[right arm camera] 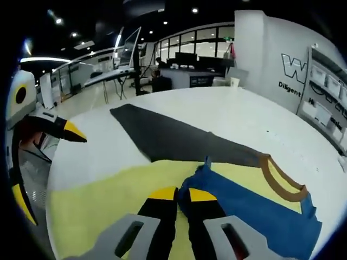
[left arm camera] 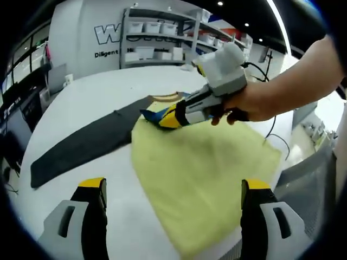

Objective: Fold the garment on the visible template until the final outline fits inside the template.

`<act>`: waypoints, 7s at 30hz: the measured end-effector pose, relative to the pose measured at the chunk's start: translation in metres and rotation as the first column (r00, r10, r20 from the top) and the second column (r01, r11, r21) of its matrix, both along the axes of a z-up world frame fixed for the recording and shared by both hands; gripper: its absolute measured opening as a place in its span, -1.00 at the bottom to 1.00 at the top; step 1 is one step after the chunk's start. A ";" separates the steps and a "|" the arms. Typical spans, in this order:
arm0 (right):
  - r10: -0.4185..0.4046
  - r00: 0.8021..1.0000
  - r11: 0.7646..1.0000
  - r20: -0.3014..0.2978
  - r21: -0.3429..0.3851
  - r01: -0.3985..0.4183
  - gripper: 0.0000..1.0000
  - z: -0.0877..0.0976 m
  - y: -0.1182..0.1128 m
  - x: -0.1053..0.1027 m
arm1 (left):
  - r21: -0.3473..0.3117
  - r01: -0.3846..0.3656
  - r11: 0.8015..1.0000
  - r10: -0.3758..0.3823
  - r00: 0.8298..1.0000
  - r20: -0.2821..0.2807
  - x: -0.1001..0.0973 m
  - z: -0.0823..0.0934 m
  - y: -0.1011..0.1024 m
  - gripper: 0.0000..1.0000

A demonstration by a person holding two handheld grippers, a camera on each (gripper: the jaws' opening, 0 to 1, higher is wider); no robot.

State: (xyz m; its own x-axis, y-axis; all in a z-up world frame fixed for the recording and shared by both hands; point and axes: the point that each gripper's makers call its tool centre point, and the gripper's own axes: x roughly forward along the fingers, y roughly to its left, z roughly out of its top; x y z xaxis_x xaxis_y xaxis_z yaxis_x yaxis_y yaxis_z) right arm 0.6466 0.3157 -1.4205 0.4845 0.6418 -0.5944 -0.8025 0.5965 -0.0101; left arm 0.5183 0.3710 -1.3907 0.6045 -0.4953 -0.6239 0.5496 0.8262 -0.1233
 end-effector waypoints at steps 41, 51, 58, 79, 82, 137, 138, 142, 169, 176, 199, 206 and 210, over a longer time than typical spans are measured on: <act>-0.085 0.994 0.982 0.064 0.175 0.073 -0.46 0.080 -0.082 -0.086 | -0.184 -0.565 0.804 0.558 0.825 -0.094 0.083 -0.006 0.211 0.77; -0.180 0.981 0.964 0.065 0.212 0.163 -0.50 0.091 -0.107 -0.098 | -0.226 -0.691 0.687 0.674 0.722 -0.155 0.096 -0.018 0.253 0.37; -0.227 0.972 0.954 0.067 0.217 0.208 -0.55 0.095 -0.121 -0.106 | -0.232 -0.733 0.639 0.714 0.678 -0.177 0.105 -0.031 0.267 0.21; -0.320 0.944 0.931 0.080 0.213 0.298 -0.67 0.099 -0.148 -0.113 | -0.196 -0.753 0.628 0.741 0.656 -0.147 0.108 -0.020 0.275 -0.98; -0.329 0.941 0.926 0.080 0.222 0.305 -0.69 0.100 -0.149 -0.112 | -0.232 -0.742 0.630 0.737 0.664 -0.124 0.112 -0.002 0.273 -0.98; -0.339 0.931 0.924 0.134 0.232 0.303 0.08 0.084 -0.179 -0.110 | -0.501 0.174 0.848 -0.053 0.968 0.246 0.228 0.212 -0.133 -0.99; -0.340 0.931 0.924 0.133 0.231 0.304 0.14 0.085 -0.180 -0.110 | -0.493 0.192 0.849 -0.077 0.967 0.244 0.226 0.209 -0.141 -0.99; -0.344 0.931 0.921 0.122 0.237 0.309 0.26 0.084 -0.182 -0.112 | -0.468 0.235 0.852 -0.148 0.965 0.216 0.224 0.194 -0.164 -0.98; -0.376 0.926 0.905 0.043 0.230 0.357 0.41 0.062 -0.202 -0.119 | -0.334 0.381 0.862 -0.402 0.916 0.007 0.162 0.072 -0.290 -0.71; -0.351 0.936 0.918 0.038 0.208 0.336 0.41 0.056 -0.200 -0.119 | -0.366 0.377 0.851 -0.396 0.918 0.024 0.147 0.084 -0.258 -0.71; 0.026 1.000 1.000 0.013 -0.016 -0.026 0.26 0.020 -0.209 -0.185 | -0.005 0.493 0.870 -0.493 0.870 -0.033 -0.014 0.003 -0.033 -0.51; 0.134 0.990 0.987 -0.038 -0.086 -0.137 0.03 0.002 -0.219 -0.214 | 0.138 0.645 0.751 -0.642 0.763 -0.072 -0.056 -0.014 -0.021 -0.55; 0.163 0.985 0.981 -0.060 -0.097 -0.168 -0.11 -0.003 -0.223 -0.227 | 0.167 0.683 0.711 -0.676 0.730 -0.104 -0.069 -0.024 -0.016 -0.56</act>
